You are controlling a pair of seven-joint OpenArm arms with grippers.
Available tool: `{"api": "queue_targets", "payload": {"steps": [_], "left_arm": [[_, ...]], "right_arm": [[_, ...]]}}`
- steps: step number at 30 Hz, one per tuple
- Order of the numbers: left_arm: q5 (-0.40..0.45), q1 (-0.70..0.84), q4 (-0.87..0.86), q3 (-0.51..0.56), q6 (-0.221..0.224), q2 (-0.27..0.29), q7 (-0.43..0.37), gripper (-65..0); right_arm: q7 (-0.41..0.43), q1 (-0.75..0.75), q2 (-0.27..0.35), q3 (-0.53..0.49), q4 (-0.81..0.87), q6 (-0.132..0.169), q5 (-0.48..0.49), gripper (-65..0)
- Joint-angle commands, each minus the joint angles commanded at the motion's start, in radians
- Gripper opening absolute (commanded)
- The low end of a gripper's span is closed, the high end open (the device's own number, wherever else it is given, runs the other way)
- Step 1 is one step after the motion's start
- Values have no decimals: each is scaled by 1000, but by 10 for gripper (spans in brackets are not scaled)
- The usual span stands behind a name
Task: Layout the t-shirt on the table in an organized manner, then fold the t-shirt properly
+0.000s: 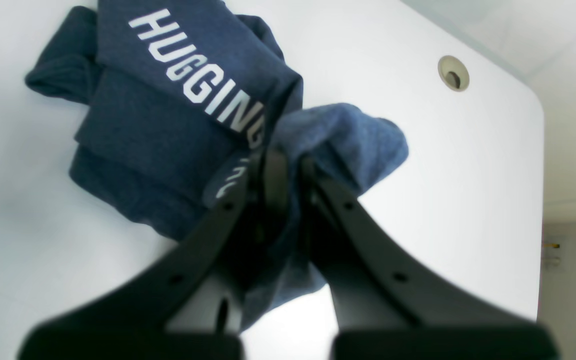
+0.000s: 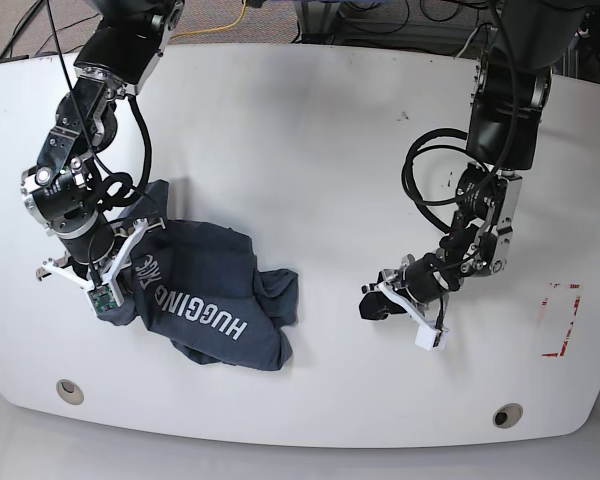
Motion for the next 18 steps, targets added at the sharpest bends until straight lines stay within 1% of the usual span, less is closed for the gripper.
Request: {"api": "queue_targets", "payload": {"steps": [2,3,5,6,7,8,10,11,12,18], "left_arm": [[2,2,-2,14,2,34,-2,-499],[2,2,-2,15,2,38,-2,-475],[17,3,-14,32,18,60,-3,-338],[21,5,-18,34,28,63,-3,-314],[37,5,-31,38,63,83,-5,-253],[51,3,-41,38,97,103,-5,-221],[74,-2,-74,37,149,135,-5,-206],[80,-2,-94,37,166,147,-5,-206],[84,-5,-112,35,172,158,-6,-206],[87,-58,-241,35,169,212,-18,-206]], "right_arm": [[0,0,-2,0,0,0,0,-650],[0,0,-3,0,0,0,0,-650],[0,0,-23,0,0,0,-5,-650],[0,0,-25,0,0,0,-5,-650],[0,0,-28,0,0,0,-5,-650],[0,0,-28,0,0,0,-5,-650],[0,0,-28,0,0,0,-5,-650],[0,0,-28,0,0,0,-5,-650],[0,0,-29,0,0,0,-5,-650],[0,0,-32,2,0,0,-5,-650]]}}
